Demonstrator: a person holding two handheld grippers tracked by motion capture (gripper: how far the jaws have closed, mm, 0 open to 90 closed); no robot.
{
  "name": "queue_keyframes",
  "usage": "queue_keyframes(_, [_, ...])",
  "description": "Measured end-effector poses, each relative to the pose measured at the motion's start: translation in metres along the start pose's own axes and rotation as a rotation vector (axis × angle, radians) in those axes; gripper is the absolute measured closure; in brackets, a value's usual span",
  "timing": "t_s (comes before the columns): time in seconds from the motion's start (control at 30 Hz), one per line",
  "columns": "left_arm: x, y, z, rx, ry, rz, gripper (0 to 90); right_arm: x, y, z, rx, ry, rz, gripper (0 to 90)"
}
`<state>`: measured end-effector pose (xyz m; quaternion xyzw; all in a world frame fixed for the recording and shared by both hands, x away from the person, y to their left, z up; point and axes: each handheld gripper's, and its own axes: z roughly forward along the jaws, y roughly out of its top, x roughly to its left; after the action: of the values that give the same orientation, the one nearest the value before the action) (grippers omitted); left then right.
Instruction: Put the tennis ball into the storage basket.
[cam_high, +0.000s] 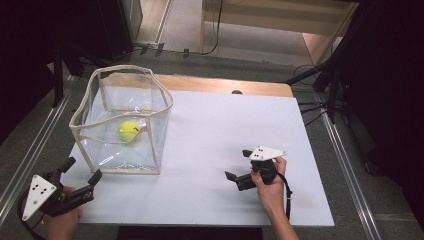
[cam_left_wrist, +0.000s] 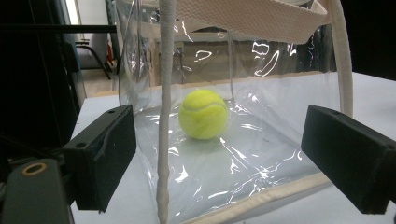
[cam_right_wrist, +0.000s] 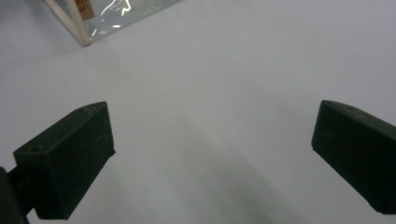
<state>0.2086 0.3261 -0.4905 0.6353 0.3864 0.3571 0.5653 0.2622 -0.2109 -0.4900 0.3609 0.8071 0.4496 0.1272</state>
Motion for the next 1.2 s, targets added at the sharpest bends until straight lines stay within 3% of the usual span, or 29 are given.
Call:
queue_keyframes(0.43, [-0.001,0.000,0.000,0.003,0.001,0.003,10.4,-0.015,-0.028,-0.031,-0.021,-0.048,0.060,0.0])
queue_keyframes(1.2, [-0.001,0.000,0.000,0.006,0.004,0.005,10.4,-0.035,-0.068,-0.080,-0.055,-0.175,0.133,0.0])
